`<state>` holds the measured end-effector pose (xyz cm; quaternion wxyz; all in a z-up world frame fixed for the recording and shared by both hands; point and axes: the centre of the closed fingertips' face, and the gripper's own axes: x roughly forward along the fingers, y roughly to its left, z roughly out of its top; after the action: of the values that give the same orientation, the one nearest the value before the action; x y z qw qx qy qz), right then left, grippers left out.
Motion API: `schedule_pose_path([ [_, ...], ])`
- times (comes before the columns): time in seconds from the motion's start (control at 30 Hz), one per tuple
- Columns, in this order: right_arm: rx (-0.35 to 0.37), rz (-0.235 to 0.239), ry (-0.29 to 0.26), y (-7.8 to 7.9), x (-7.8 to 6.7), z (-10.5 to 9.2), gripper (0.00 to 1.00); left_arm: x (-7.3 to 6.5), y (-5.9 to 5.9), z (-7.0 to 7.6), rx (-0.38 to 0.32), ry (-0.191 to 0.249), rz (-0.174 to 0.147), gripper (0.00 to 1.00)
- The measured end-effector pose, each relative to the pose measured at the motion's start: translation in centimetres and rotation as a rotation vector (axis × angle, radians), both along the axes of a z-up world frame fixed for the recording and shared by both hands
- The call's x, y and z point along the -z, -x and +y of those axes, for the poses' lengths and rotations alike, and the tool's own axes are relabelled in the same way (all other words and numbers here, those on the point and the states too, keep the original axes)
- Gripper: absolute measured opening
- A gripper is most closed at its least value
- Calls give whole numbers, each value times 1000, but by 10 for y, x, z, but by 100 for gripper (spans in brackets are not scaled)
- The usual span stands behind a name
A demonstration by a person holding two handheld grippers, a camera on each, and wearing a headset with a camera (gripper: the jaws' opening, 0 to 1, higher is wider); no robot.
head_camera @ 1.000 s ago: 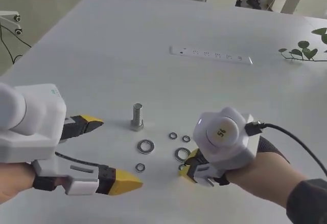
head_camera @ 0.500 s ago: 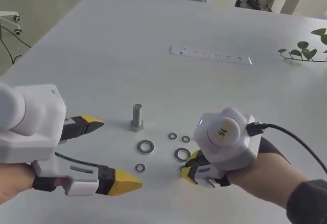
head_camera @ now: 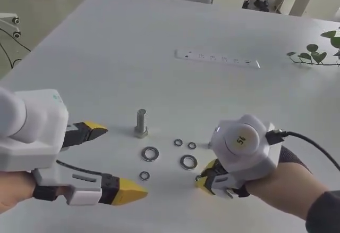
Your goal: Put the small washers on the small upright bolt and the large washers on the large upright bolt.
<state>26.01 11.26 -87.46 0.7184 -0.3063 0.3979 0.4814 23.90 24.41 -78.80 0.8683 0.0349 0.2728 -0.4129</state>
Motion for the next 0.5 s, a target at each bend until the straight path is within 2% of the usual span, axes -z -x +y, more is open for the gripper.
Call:
schedule_pose_path([
  [0.33,36,-2,-2,0,-10,-16,13,-1,0,0,4,3,0,91],
  [0.5,61,-16,-17,-3,-23,-23,13,-1,-1,0,4,6,-2,91],
])
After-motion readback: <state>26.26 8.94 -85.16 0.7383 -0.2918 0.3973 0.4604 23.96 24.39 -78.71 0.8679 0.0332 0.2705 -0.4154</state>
